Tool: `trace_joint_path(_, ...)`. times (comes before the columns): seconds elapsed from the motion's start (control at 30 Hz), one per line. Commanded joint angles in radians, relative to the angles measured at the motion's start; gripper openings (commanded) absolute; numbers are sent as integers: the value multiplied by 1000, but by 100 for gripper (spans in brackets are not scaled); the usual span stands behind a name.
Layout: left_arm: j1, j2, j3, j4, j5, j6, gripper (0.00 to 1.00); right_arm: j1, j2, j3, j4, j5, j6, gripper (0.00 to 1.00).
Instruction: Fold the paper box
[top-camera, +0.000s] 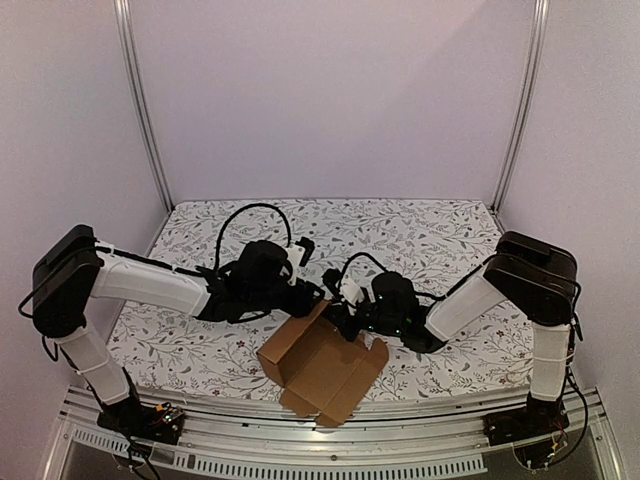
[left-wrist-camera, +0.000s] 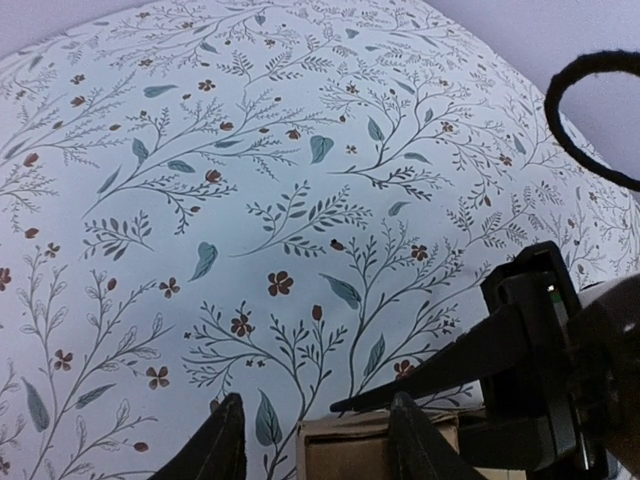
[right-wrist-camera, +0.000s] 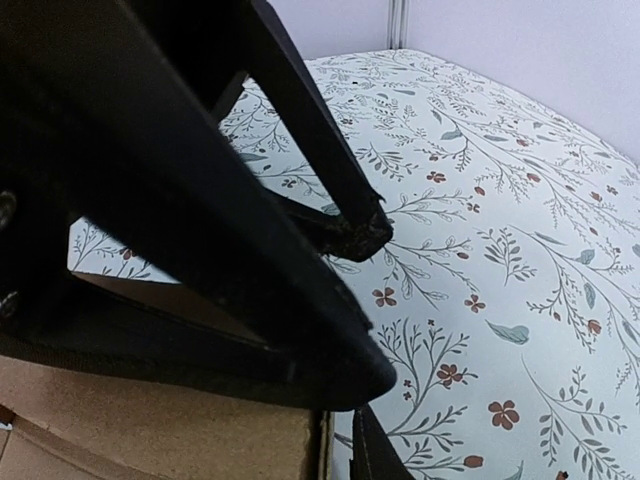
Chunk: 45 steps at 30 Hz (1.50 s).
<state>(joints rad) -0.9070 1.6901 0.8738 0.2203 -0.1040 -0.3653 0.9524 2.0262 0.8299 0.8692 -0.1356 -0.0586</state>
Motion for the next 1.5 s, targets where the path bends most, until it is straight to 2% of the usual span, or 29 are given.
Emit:
trace_joint_path(0.0,7,22,-18,-6,17,-15,47,8,24,-23,7,18,-4,19)
trace_joint_path(0.27,-9,37,-15,-9,14,-31,46,14,4,-26,-17,27,-3,30)
trace_joint_path(0.43,-15,44,-12,-8,10,-38,46,20,-32,-30,-93,33,-21,35)
trace_joint_path(0.83,-22,67,-7,6,14,-44,46,24,-179,-68,-219,37,-38,41)
trace_joint_path(1.2,-27,70,-4,3,20,-46,46,54,-104,-24,-207,110,-20,41)
trace_joint_path(1.47,-27,65,0,-10,22,-42,45,56,-14,-1,-85,201,23,31)
